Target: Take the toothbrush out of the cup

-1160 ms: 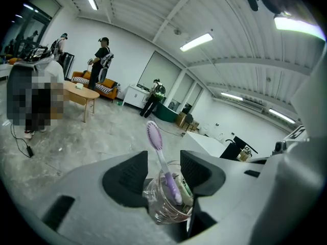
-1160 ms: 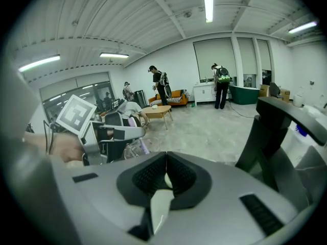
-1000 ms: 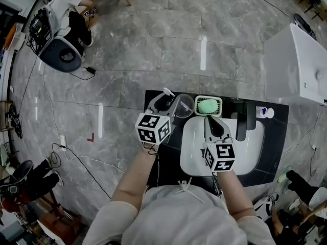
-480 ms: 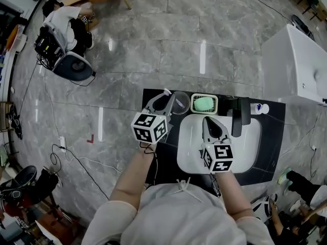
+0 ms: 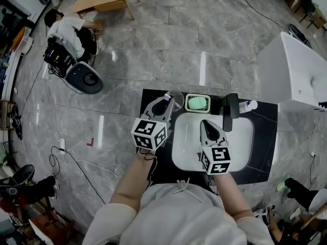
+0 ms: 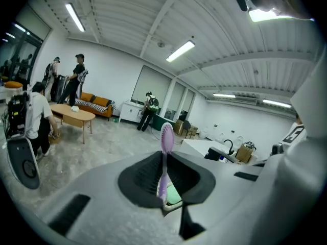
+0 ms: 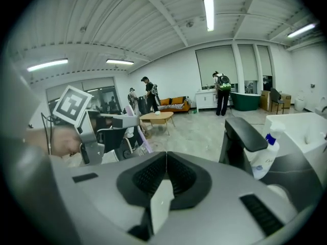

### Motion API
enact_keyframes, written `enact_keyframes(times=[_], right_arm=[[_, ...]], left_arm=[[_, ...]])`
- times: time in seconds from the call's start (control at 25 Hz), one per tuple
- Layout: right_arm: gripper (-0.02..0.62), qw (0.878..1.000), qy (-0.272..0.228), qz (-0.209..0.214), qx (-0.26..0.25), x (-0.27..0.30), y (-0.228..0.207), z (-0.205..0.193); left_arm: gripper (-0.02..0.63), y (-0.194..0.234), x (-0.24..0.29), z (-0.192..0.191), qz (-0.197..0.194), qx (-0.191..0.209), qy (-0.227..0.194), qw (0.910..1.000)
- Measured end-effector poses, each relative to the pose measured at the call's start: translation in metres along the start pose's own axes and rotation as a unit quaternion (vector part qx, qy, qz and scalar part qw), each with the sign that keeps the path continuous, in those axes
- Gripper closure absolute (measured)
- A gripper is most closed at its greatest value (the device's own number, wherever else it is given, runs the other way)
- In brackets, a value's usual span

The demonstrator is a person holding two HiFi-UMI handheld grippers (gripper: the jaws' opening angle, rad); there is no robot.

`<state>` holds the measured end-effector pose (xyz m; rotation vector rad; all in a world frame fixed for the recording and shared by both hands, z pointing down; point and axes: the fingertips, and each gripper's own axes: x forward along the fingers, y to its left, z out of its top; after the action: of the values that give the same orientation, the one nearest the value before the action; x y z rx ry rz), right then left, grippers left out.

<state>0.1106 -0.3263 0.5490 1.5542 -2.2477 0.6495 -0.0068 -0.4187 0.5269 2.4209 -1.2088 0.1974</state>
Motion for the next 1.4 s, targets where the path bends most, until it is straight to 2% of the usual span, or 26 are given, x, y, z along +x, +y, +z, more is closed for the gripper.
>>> enact_keyframes(times=[0.12, 0.32, 0.6, 0.96, 1.4], right_arm=[[0.569, 1.0, -0.016, 0.005, -0.01, -0.016, 0.004, 0.012], [0.569, 0.999, -0.042, 0.013, -0.024, -0.043, 0.011, 0.028], [0.569, 0.997, -0.071, 0.02, -0.036, -0.073, 0.019, 0.03], [0.569, 0.992, -0.104, 0.05, -0.048, -0.105, 0.037, 0.031], [0.571, 0.986, -0.13, 0.05, -0.096, -0.119, 0.044, 0.044]], left_arm=[[0.566, -0.015, -0.016, 0.022, 0.008, 0.03, -0.025, 0.9992], [0.566, -0.043, -0.046, 0.053, 0.011, 0.056, -0.062, 0.9964], [0.566, -0.086, -0.09, 0.061, 0.012, 0.098, -0.095, 0.9905], [0.566, -0.12, -0.135, 0.038, 0.018, 0.09, -0.101, 0.9906], [0.566, -0.13, -0.137, 0.037, 0.015, 0.093, -0.106, 0.9899]])
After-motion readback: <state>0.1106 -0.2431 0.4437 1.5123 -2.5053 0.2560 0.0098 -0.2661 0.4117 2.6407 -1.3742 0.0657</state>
